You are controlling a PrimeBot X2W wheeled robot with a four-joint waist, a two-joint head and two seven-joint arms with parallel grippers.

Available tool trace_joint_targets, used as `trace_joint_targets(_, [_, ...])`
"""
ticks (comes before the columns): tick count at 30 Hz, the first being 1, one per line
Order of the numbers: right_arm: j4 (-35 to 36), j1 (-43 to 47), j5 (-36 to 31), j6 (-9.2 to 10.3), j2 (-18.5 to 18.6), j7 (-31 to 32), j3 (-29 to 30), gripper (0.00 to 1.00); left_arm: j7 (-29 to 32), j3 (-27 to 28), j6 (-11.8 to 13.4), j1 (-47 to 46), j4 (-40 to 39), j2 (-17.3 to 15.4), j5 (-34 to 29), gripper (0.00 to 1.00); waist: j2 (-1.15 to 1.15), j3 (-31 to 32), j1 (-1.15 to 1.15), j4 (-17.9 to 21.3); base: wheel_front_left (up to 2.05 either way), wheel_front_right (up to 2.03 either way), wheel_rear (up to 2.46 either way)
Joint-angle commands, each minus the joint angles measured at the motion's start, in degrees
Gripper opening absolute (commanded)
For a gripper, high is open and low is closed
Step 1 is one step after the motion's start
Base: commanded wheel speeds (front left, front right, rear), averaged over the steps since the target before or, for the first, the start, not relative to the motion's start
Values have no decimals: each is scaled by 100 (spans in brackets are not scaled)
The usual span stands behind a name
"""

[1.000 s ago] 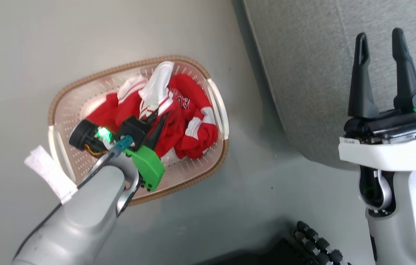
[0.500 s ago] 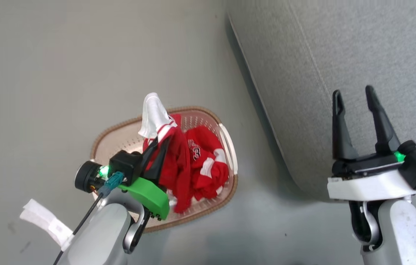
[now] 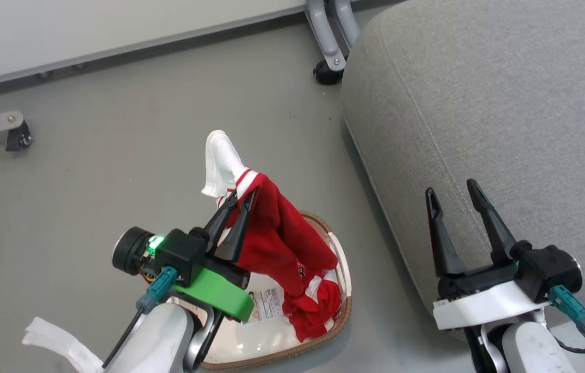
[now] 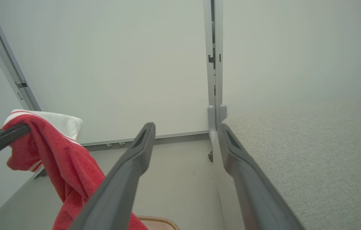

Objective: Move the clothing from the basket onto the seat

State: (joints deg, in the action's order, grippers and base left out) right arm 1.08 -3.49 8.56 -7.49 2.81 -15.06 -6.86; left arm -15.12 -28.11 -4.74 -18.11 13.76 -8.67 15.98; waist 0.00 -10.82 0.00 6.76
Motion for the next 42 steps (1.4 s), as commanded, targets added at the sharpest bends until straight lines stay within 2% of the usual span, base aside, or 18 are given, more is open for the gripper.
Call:
trace_joint_targets(1, [-28, 110, -38, 0, 15, -17, -38, 100, -4, 32, -30, 97, -101, 1, -117, 0, 0, 451, 0, -98, 0, 0, 0])
trace_joint_targets(8, [-112, 358, -29, 0, 14, -17, -267, 100, -3, 117, -94, 54, -520, -47, -350, 0, 0, 722, 0, -80, 0, 0, 0])
trace_joint_targets(16, [-187, 340, -351, 0, 14, -18, -626, 100, -4, -153, -195, -198, -787, -140, -466, 0, 0, 777, 0, -160, 0, 0, 0])
trace_joint_targets(20, [-280, 169, -437, 0, 10, -17, -973, 100, -4, -340, -222, -349, -844, -112, -502, 0, 0, 729, 0, -229, 0, 0, 0])
trace_joint_targets(29, [-597, -261, -132, 1, 157, -18, -1779, 100, 0, -818, -251, -654, -925, 53, -560, 0, 0, 684, 0, -306, 0, 0, 0])
trace_joint_targets(34, [-874, -453, -167, 1, 196, -17, -1842, 100, 36, -1094, -264, -766, -1033, 123, -530, 0, 0, 697, 0, -319, 0, 0, 0])
trace_joint_targets(42, [-1203, -378, -359, 1, 108, -18, -1518, 100, 221, -1459, -266, -847, -1128, 121, -419, 0, 0, 744, 0, -337, 0, 0, 0])
